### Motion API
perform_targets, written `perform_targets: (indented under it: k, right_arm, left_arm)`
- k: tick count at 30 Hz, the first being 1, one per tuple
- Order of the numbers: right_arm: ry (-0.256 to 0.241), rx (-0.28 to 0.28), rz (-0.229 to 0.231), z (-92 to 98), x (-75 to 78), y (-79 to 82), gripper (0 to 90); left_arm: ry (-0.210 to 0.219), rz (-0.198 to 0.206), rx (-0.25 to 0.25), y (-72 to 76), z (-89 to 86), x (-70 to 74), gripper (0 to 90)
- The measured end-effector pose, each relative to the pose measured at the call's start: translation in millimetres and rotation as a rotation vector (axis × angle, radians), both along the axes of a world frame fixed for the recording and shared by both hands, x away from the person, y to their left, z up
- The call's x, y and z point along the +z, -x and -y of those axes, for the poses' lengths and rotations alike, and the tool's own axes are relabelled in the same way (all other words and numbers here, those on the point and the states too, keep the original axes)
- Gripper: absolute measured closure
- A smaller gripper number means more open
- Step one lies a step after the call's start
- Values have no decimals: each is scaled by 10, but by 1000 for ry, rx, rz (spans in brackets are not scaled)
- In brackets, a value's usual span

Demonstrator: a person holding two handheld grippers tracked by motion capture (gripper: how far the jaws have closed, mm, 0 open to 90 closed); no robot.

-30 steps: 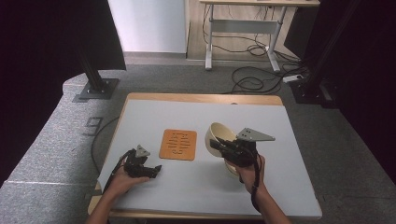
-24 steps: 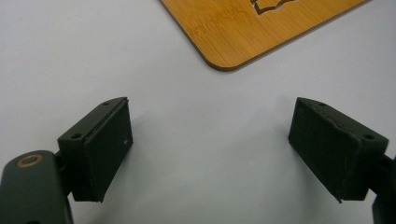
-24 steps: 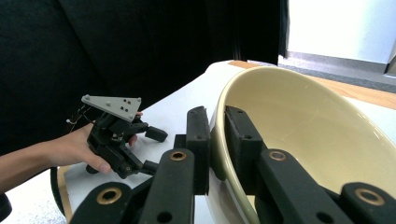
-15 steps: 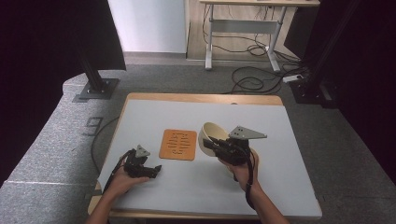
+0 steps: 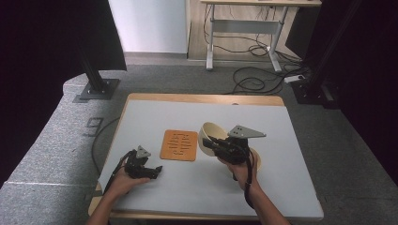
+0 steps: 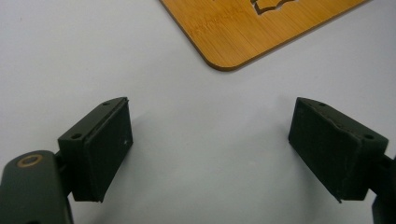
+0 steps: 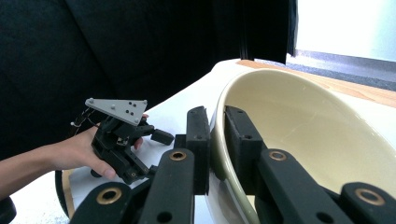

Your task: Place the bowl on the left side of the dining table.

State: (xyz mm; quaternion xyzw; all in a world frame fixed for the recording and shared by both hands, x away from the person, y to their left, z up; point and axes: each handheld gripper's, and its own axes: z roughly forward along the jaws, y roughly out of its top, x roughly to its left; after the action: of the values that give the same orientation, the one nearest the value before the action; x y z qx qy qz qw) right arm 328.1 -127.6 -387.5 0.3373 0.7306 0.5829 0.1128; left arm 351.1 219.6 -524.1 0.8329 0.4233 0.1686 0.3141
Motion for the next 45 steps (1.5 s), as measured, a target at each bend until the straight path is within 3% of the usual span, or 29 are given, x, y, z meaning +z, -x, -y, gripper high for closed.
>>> perform_targets:
  k: [23,24,26,31,45]
  right_arm:
    - [-7,8,1,-114,28,-59,816]
    - [10,14,3,-139,9,-51,819]
    - [42,-48,2,-189,-35,-43,828]
    - [29,-22,-30,-199,-186,-174,835]
    - [17,12,-34,-261,-178,-251,832]
  left_arm:
    - [0,2,5,4,4,-2,136]
    - [0,4,11,9,9,-4,136]
    - [2,4,17,12,14,-4,136]
    - [3,1,10,4,8,-4,135]
    - [2,1,5,1,6,-2,136]
